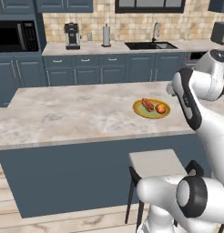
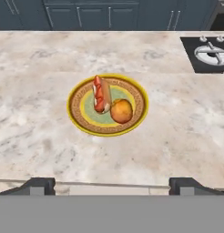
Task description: Pick up the peach and banana from the fridge and place one fruit on each plate on the dining counter.
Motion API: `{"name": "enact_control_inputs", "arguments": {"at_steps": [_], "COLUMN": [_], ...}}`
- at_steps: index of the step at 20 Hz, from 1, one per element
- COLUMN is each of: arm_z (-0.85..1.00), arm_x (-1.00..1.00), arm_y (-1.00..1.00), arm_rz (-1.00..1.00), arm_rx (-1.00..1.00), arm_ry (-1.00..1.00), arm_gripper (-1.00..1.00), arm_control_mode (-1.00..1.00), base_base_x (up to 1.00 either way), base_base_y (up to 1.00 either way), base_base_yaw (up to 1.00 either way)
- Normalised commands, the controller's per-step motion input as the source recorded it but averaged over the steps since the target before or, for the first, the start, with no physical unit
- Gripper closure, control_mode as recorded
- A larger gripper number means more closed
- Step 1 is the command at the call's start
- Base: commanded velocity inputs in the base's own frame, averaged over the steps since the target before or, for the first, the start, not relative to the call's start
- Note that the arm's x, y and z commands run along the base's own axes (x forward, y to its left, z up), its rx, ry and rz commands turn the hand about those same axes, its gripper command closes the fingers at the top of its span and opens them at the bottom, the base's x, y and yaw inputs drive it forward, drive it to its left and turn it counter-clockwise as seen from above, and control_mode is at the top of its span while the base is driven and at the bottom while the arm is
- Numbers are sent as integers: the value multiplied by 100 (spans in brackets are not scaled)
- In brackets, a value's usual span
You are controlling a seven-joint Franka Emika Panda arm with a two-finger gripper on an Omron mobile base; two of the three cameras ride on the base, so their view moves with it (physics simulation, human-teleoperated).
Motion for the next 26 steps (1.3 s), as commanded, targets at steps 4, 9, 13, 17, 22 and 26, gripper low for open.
{"name": "enact_control_inputs", "arguments": {"at_steps": [4, 9, 13, 17, 22, 26], "arm_z": [0, 0, 0, -5, -4, -3], "arm_x": [-100, -100, -94, -68, -58, -6], "arm_y": [50, 55, 55, 59, 30, 7], "arm_rz": [-8, -9, -4, 0, 0, 0], "arm_rx": [0, 0, 0, 0, 0, 0], "arm_ry": [-4, -5, -6, -8, -11, 0], "arm_gripper": [-100, -100, -100, -100, -100, -100], "arm_control_mode": [-100, -100, -100, -100, -100, -100], "base_base_x": [0, 0, 0, 0, 0, 0], "base_base_y": [0, 0, 0, 0, 0, 0], "base_base_yaw": [0, 0, 0, 0, 0, 0]}}
